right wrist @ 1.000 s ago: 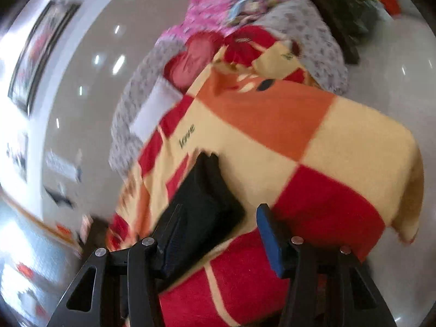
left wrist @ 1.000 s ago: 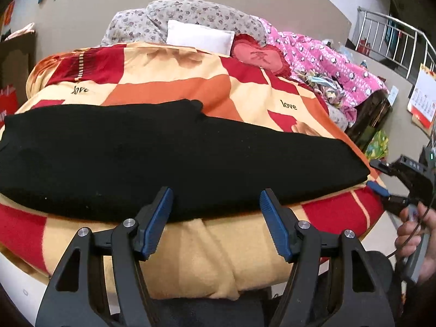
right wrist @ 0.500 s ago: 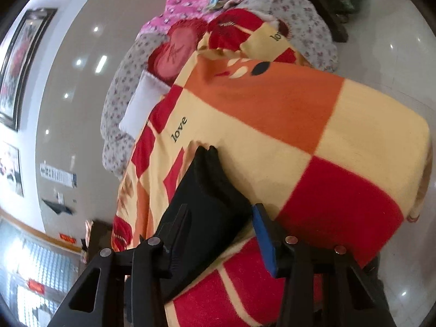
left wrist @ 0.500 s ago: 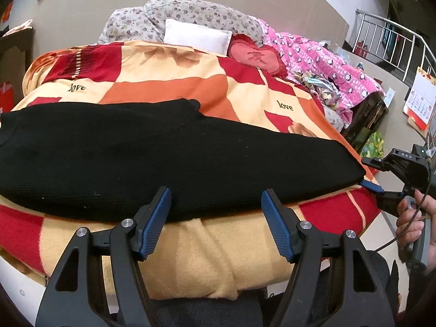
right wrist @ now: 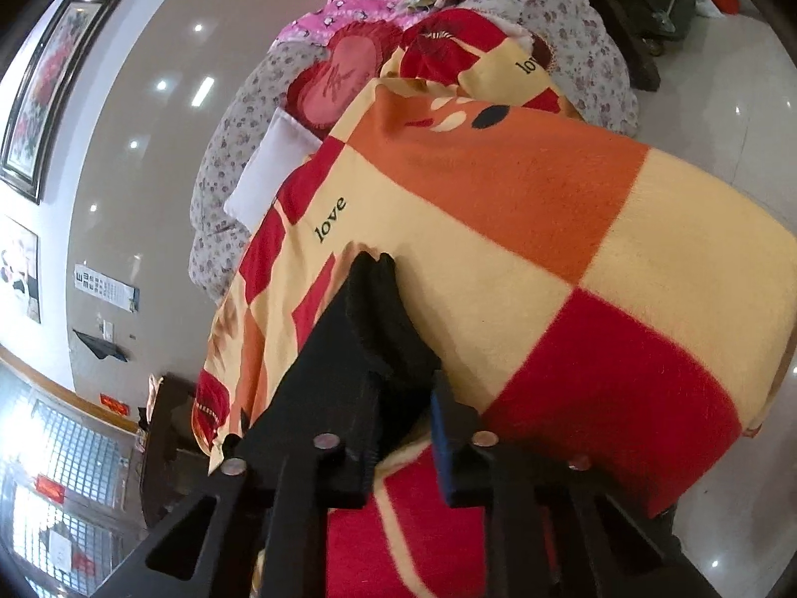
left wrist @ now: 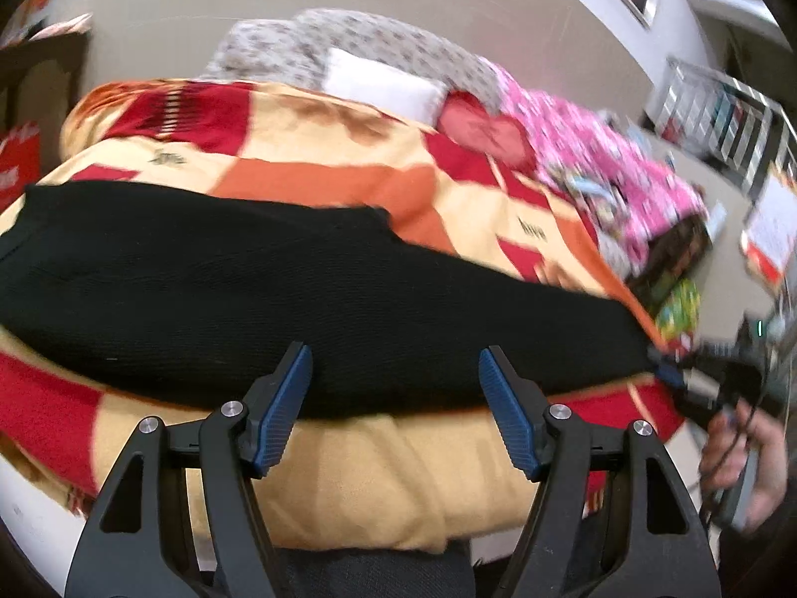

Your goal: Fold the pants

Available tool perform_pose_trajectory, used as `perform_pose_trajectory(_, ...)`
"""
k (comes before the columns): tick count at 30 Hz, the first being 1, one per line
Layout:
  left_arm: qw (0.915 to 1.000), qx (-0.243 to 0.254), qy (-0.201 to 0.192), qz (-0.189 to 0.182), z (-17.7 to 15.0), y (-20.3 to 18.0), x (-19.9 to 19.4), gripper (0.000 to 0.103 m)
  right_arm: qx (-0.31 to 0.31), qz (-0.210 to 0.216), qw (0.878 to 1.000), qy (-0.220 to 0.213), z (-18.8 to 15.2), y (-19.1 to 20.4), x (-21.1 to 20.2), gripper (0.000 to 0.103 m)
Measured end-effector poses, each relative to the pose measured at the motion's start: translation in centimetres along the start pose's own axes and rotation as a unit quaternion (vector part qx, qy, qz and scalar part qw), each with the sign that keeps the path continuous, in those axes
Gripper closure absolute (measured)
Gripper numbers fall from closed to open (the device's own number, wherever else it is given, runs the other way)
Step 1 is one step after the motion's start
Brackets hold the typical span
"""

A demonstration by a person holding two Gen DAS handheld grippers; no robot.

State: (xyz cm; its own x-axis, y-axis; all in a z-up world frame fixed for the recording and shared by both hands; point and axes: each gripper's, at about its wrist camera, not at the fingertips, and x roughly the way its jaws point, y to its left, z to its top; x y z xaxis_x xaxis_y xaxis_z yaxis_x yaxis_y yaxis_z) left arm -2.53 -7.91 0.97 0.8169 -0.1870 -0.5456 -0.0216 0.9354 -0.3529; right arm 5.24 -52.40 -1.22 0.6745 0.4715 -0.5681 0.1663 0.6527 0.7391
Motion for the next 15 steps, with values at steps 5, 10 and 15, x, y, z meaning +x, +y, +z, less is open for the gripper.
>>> perform_pose_trajectory(5, 0.9998, -0.017, 0.01, 0.004, 0.1, 0.7, 0.6, 0.033, -0.023, 0.003, 1.0, -0.017, -0.4, 0.0, -0.1, 0.094)
perform_pose_trajectory(10, 0.999, 0.04, 0.01, -0.019, 1.0, -1.7, 0.1, 0.033, -0.043, 0.003, 0.998, -0.043, -1.0, 0.5, -0.3, 0.094)
perform_pose_trajectory(15, 0.9863, 0.079, 0.093, -0.11, 5.1, -7.6, 2.5, 0.033, -0.16, 0.011, 0.983, -0.092, -2.7, 4.1, -1.8, 0.095)
